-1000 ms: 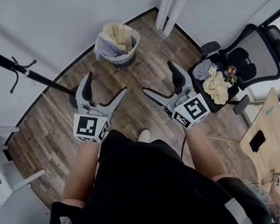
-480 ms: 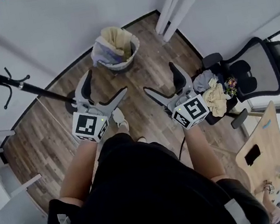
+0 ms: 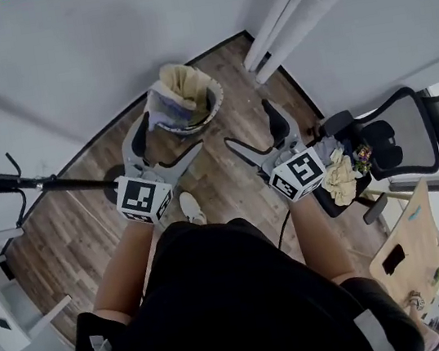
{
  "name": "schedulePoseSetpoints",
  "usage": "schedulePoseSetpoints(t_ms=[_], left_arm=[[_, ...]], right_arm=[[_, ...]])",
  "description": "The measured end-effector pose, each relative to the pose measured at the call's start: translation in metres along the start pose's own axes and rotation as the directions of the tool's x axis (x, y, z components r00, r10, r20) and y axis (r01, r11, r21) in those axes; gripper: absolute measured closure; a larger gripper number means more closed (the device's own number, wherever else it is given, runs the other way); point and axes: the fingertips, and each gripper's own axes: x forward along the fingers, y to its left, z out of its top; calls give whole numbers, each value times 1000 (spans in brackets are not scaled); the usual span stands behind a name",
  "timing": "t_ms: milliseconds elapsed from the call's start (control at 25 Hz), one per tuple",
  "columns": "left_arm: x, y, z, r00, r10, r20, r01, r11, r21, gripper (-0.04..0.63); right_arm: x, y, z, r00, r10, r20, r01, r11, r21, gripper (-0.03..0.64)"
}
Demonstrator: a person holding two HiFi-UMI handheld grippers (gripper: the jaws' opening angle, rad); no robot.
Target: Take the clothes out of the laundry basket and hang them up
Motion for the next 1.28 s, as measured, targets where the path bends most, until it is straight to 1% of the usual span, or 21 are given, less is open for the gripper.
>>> schedulePoseSetpoints(t_ms=[120,240,400,520,600,800,1000,1160,1280], left_arm=[[21,29,-5,1000,-10,-3,10,1000,-9,74],[38,52,-8,1000,-18,-10,18,999,-35,74],[59,72,-12,1000,-4,-14,3,999,-49,75],[84,90,-21,999,13,-32,-15,998,-60,75],[103,101,-23,999,27,-40,-30,998,-55,75],[157,126,-20,994,84,-63,-84,996,-4,75],[220,151,-29,983,154,-104,-154,988,10,75],[267,165,-56,964,201,-173,-202,979,16,75],[299,179,-73,952,229,-204,-230,973,18,75]], right_arm=[[31,-15,-4,1000,-16,-12,16,1000,6,123],[53,-25,-7,999,-27,-28,27,1000,11,126],[74,-41,-10,999,-12,-41,12,1000,11,127],[92,-67,-16,999,4,-45,-3,1000,27,132],[106,-88,-18,999,19,-39,-18,999,32,135],[141,-144,-20,996,81,-34,-80,996,45,138],[174,-211,-31,986,155,-56,-152,986,64,146],[193,-261,-56,976,197,-89,-188,977,103,158],[212,-291,-76,964,239,-115,-224,967,125,161]])
